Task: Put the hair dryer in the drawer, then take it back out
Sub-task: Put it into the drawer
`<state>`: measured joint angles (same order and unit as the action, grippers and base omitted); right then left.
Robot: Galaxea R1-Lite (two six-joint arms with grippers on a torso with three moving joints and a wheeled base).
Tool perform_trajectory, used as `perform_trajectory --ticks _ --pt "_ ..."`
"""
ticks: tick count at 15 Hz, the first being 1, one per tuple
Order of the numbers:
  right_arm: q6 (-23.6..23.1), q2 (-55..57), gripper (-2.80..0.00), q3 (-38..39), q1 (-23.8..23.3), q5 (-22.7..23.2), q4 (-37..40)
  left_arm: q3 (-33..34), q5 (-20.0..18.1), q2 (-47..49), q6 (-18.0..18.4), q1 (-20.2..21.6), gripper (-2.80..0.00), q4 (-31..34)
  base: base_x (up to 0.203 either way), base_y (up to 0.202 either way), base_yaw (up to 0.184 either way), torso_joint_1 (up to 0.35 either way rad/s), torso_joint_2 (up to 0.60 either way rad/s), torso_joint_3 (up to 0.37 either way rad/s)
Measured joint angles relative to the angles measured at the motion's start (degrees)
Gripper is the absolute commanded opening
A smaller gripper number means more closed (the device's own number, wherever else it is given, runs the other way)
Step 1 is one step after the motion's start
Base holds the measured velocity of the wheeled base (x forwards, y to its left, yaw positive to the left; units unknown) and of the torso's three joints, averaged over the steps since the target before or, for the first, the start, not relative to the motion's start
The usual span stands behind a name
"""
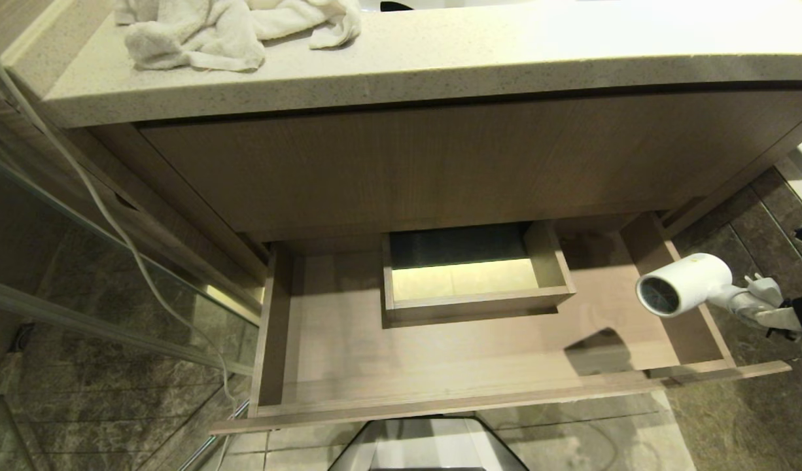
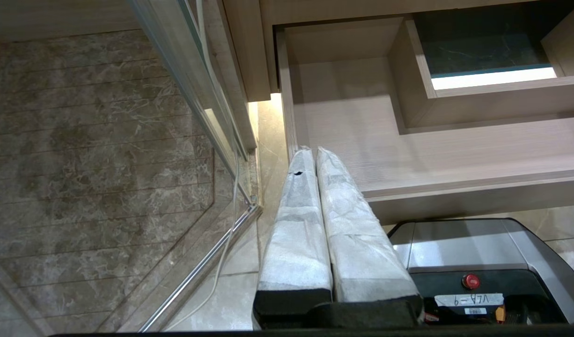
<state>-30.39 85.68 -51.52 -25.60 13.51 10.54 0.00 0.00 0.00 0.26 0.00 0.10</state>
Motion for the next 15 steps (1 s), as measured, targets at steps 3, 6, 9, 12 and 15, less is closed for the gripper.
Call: perform_trajectory --ticks 3,6,9,12,15 --pt "0.1 4.6 -2.8 -2.6 0.1 -0.1 0.0 0.0 0.0 0.0 0.0 0.0 -2.8 0.0 0.0 0.0 0.0 0.0 0.0 0.0" --pt "0.0 10.8 -2.8 -7.0 0.0 0.0 -0.1 0.0 0.0 0.0 0.0 0.0 -2.8 0.0 0.0 0.0 0.0 0.0 0.0 0.0" --pt "0.1 18.3 -2.8 -13.3 0.3 0.1 -1.0 0.0 0.0 0.0 0.0 0.0 -2.8 0.0 0.0 0.0 0.0 0.0 0.0 0.0" --pt "0.4 27.2 -2.8 -20.7 1.5 0.3 -1.3 0.0 0.0 0.0 0.0 0.0 -2.8 0.0 0.0 0.0 0.0 0.0 0.0 0.0" --pt "1.6 37.2 -2.8 -30.4 3.5 0.3 -2.8 0.0 0.0 0.0 0.0 0.0 -2.8 0.0 0.0 0.0 0.0 0.0 0.0 0.0"
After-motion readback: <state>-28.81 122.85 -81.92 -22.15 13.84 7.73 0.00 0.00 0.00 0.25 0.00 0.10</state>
